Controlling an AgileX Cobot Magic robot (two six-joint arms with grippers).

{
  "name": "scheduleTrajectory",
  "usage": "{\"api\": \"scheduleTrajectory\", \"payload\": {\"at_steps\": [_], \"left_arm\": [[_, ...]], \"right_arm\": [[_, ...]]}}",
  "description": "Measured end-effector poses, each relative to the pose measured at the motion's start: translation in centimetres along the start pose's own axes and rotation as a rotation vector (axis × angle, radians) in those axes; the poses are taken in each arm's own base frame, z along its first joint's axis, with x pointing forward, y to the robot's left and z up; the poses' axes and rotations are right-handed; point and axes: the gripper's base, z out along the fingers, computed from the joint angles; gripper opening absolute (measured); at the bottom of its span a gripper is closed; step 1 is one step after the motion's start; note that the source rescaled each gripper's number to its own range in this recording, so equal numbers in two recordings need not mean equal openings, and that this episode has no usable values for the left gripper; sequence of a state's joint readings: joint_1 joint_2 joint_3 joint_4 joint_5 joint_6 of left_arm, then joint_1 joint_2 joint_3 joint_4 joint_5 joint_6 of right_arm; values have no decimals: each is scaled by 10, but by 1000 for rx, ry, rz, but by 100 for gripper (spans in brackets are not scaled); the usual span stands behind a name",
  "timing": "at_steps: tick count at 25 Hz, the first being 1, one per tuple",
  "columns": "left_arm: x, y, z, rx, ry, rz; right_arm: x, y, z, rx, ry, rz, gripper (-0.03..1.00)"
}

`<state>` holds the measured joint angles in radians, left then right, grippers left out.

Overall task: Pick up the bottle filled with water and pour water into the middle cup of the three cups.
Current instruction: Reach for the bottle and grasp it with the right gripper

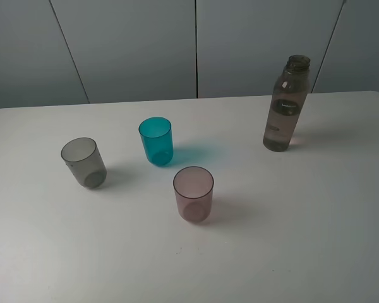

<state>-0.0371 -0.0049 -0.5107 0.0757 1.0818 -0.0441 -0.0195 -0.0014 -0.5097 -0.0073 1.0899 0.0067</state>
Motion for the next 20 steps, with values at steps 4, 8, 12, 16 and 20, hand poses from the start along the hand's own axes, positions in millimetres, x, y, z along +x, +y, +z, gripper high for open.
{"api": "scheduleTrajectory", "payload": {"at_steps": [4,8,12,16,20], "left_arm": [[0,0,0,0,0,0],[0,0,0,0,0,0],[0,0,0,0,0,0],[0,0,0,0,0,0],[0,0,0,0,0,0]], "right_arm": [[0,0,0,0,0,0,29],[0,0,0,0,0,0,29],[0,0,0,0,0,0,29],[0,0,0,0,0,0,29],[0,0,0,0,0,0,29]]}}
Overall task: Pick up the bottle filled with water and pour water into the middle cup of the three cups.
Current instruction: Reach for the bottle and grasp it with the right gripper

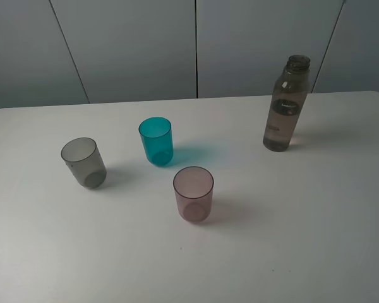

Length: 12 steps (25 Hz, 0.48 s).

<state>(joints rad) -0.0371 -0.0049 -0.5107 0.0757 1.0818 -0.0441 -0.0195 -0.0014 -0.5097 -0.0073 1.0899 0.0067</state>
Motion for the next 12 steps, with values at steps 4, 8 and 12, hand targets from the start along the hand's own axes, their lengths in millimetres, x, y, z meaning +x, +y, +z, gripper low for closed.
{"api": "scheduleTrajectory", "payload": {"at_steps": [4,8,12], "left_arm": [[0,0,0,0,0,0],[0,0,0,0,0,0],[0,0,0,0,0,0]], "right_arm": [[0,0,0,0,0,0,29],[0,0,0,0,0,0,29],[0,0,0,0,0,0,29]]}}
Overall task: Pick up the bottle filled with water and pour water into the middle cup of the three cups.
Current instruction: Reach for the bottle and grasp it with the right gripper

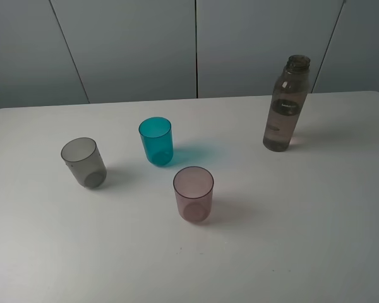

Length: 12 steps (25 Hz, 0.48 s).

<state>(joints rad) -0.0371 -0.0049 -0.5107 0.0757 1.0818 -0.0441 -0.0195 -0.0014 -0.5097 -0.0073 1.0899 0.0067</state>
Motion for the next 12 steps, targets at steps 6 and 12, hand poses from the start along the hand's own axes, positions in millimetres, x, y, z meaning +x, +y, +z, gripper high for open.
{"api": "scheduleTrajectory", "payload": {"at_steps": [6,12], "left_arm": [[0,0,0,0,0,0],[0,0,0,0,0,0]], "right_arm": [[-10,0,-9,5,-3,-2,29],[-48,-1,-8,11,71,-12,29]]}}
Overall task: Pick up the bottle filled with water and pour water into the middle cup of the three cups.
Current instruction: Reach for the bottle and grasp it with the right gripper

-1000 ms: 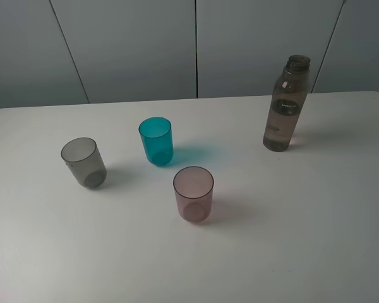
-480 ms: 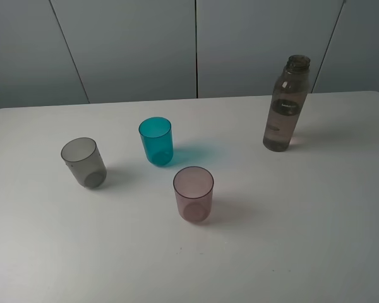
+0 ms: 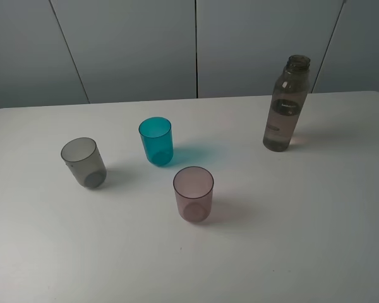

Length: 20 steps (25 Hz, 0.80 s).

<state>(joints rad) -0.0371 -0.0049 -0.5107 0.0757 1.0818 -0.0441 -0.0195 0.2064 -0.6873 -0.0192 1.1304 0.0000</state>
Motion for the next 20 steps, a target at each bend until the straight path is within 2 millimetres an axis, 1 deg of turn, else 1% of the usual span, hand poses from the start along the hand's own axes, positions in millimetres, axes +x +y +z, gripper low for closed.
{"api": "scheduleTrajectory", "payload": {"at_steps": [3,7,9,12,15,17,20], "left_arm": [[0,0,0,0,0,0],[0,0,0,0,0,0],[0,0,0,0,0,0],[0,0,0,0,0,0],[0,0,0,0,0,0],[0,0,0,0,0,0],[0,0,0,0,0,0]], "right_arm": [[-24,0,8,3,57,-17,29],[-54,-1,31,8,159,-54,29],[-66,-1,48,5,196,-71,29],[-81,0,72,2,165,-91,29],[-100,1,88,-9,11,-85,29],[-104,3,102,-19,-59,-74,29],[-97,4,126,-21,-84,-79,29]]}}
